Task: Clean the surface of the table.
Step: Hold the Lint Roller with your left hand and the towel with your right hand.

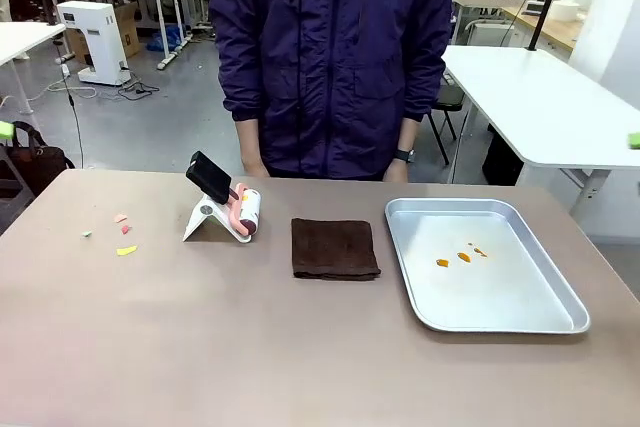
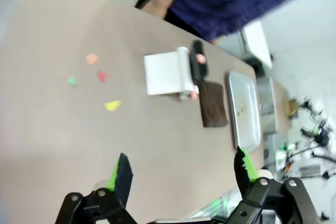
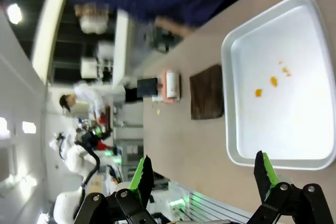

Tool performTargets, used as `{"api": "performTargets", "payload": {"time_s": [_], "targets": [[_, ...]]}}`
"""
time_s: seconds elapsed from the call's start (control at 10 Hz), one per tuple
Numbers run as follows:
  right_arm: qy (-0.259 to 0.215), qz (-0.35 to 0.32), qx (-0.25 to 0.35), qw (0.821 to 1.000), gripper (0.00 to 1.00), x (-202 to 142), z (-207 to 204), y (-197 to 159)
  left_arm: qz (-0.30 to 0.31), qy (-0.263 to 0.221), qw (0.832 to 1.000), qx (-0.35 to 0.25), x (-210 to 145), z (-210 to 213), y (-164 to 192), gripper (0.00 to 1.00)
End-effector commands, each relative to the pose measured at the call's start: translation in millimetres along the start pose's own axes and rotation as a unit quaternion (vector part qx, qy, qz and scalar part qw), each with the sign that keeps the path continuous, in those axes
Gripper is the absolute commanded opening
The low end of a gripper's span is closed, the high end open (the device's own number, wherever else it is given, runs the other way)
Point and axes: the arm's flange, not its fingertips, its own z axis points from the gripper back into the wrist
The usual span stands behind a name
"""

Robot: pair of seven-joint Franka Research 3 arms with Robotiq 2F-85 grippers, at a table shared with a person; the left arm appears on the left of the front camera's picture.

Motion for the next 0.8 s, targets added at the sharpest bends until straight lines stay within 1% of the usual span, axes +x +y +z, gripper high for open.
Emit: {"api": "performTargets", "payload": {"time_s": [0.0, 0.1, 0.3, 0.4, 0.5, 0.7], "targets": [[-0.035, -0.034, 0.036, 0.998, 1.0, -85, -18, -64, 0.026, -0.043, 0.998, -0.023, -66, -24, 23, 1.0], [-0.051, -0.051, 0.037, 0.997, 1.0, -84, -12, -77, 0.045, -0.055, 0.997, -0.025, -69, -27, 29, 1.0], [-0.064, -0.067, 0.039, 0.995, 1.0, -83, -10, -95, 0.07, -0.067, 0.995, -0.025, -72, -29, 41, 1.0], [-0.079, -0.049, 0.039, 0.995, 1.0, -86, -10, -94, 0.075, -0.076, 0.994, -0.003, -72, -37, 31, 1.0], [-0.054, -0.079, 0.023, 0.995, 1.0, -6, 45, -88, 0.076, -0.051, 0.996, -0.022, 2, 3, 48, 1.0], [-0.054, -0.079, 0.023, 0.995, 1.0, -6, 45, -88, 0.076, -0.051, 0.996, -0.022, 2, 3, 48, 1.0]]}}
